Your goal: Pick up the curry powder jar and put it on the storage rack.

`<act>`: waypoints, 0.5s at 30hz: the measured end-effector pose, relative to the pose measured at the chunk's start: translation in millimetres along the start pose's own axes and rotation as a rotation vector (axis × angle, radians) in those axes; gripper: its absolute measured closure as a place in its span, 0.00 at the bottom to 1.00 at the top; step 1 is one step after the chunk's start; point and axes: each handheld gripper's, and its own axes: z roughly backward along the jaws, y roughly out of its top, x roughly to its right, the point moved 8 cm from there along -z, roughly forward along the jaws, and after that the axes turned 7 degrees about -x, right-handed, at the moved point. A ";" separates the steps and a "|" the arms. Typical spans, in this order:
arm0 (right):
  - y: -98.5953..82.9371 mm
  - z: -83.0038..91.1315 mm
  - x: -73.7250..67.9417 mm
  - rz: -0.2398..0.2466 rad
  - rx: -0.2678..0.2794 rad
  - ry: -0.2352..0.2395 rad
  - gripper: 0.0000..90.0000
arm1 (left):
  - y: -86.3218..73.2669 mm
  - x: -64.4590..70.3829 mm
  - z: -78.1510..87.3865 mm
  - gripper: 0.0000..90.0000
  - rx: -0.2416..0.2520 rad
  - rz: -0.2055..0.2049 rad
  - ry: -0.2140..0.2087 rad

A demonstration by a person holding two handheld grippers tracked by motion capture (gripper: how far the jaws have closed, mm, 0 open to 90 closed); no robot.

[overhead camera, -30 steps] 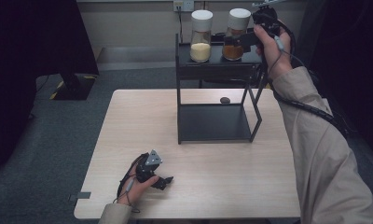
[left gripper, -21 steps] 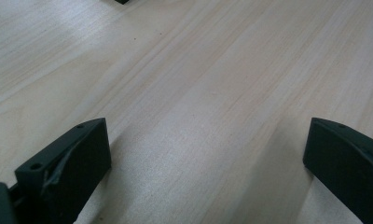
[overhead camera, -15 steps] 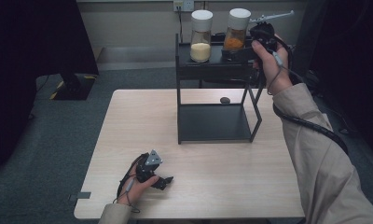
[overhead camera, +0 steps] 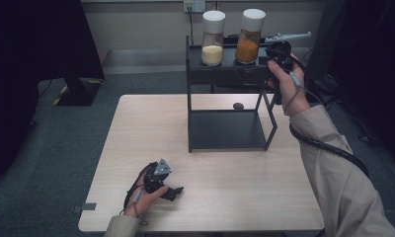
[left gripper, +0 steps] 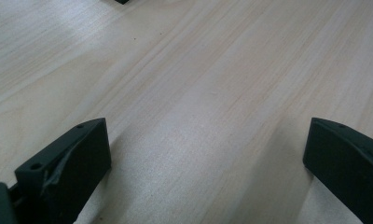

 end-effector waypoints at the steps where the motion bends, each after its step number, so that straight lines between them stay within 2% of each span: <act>1: -3.0 -0.5 0.1 -0.002 -0.002 0.004 0.01 | 0.0 0.0 0.0 0.00 0.000 0.000 0.000; 15: -41.0 -8.5 -4.1 0.009 -0.028 0.043 0.01 | 0.0 0.0 0.0 0.00 0.000 0.000 0.000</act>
